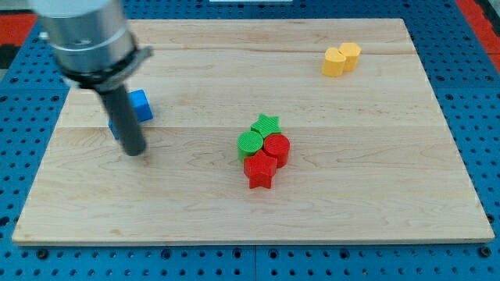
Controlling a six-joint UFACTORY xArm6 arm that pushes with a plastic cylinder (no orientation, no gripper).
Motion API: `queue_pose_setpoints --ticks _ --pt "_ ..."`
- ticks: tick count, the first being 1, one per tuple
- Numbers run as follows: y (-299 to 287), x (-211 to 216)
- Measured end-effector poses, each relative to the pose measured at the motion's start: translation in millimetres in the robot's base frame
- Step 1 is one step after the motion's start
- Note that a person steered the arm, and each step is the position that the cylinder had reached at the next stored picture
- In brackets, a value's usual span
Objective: Separate the blue triangle and blue cube
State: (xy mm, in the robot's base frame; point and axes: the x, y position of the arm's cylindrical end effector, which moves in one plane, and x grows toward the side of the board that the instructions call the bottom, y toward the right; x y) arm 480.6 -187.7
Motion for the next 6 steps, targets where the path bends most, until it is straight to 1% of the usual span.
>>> queue_pose_setpoints --ticks 2,3,6 --pt "-69.1 -52.8" --pt "-50.9 -49.2" --pt "-29.7 -49.5"
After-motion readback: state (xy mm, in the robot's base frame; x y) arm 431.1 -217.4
